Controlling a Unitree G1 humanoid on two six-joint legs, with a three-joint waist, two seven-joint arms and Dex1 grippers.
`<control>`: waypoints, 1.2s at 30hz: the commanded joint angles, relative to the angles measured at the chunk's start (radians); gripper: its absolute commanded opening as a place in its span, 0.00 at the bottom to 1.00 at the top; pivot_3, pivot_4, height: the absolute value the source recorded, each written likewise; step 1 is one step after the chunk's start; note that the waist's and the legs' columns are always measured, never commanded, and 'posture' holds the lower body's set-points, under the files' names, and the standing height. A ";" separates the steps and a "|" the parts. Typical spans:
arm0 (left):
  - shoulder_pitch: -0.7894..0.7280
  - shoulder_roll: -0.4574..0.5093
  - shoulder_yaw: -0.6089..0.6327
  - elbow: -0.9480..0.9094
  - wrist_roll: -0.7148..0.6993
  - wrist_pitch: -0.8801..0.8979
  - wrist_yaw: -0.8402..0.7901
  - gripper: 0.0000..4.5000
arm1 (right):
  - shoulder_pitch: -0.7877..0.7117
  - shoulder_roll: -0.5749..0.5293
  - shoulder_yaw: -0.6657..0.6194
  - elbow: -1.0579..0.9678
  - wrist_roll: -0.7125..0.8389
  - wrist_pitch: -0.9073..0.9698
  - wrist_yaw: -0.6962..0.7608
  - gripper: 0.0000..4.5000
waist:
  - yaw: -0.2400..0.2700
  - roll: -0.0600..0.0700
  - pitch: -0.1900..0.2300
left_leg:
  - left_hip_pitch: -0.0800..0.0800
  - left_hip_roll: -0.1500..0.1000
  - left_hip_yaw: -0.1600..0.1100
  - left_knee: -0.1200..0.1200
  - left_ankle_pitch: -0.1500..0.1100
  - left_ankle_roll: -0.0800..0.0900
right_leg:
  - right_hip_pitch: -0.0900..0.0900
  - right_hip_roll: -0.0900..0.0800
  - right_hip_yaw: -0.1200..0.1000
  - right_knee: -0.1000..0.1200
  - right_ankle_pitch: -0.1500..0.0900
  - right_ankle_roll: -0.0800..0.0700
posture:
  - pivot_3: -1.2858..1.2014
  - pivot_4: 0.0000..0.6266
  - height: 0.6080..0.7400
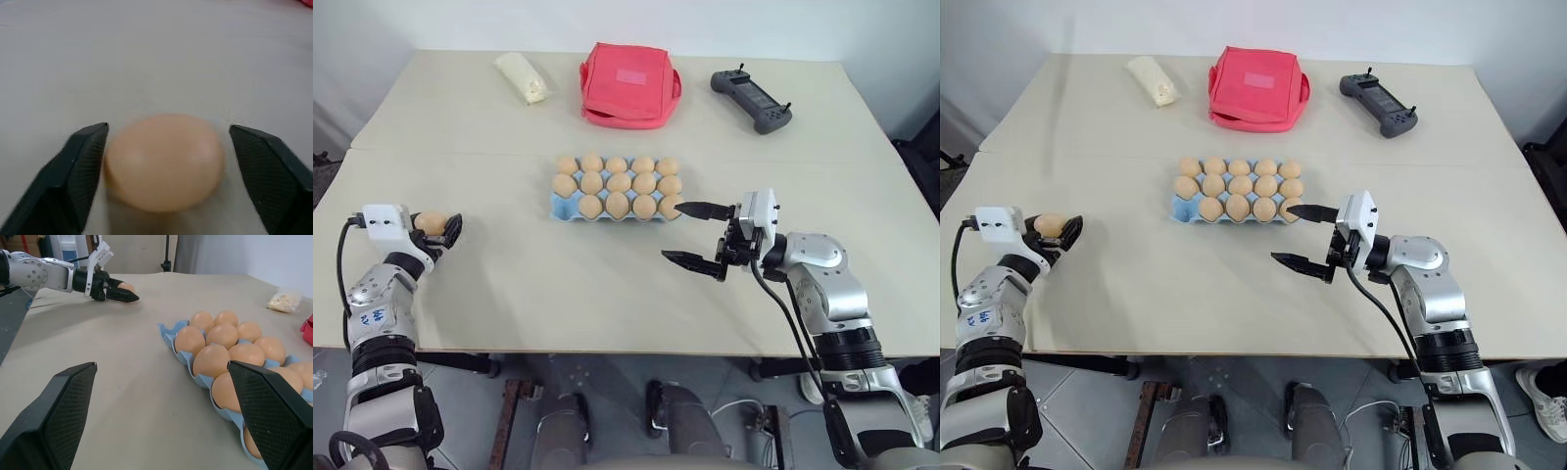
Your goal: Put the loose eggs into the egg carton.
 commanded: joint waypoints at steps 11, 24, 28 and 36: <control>-0.004 -0.081 -0.130 -0.284 -0.048 0.016 -0.202 0.59 | 0.054 0.008 -0.022 -0.051 0.007 -0.020 -0.039 1.00 | 0.007 0.000 0.000 | 0.000 -0.001 0.004 0.001 0.000 0.000 | 0.000 -0.001 0.000 0.000 0.000 0.000 | 0.52 0.24 1.00; -0.222 -0.219 -0.327 -0.128 0.063 -0.006 -0.232 0.59 | 0.140 0.024 -0.022 -0.137 0.006 -0.013 -0.101 1.00 | -0.006 0.000 0.000 | 0.001 0.000 0.005 0.000 0.001 0.000 | 0.000 0.001 0.002 0.001 0.000 0.001 | 0.52 0.24 1.00; -0.203 -0.205 -0.316 -0.149 0.049 -0.004 -0.254 0.83 | 0.160 0.023 -0.026 -0.159 0.009 -0.011 -0.118 1.00 | 0.002 0.000 0.000 | 0.001 -0.001 0.004 0.002 0.001 0.001 | 0.001 0.000 0.002 0.001 0.000 0.001 | 0.52 0.24 1.00; 0.015 -0.061 -0.227 -0.440 -0.021 0.054 -0.326 0.99 | 0.158 0.003 -0.044 -0.138 0.012 -0.015 -0.114 1.00 | -0.002 0.000 0.000 | 0.001 0.000 0.003 0.000 0.001 0.000 | 0.000 0.001 0.002 0.002 0.000 0.000 | 0.52 0.24 1.00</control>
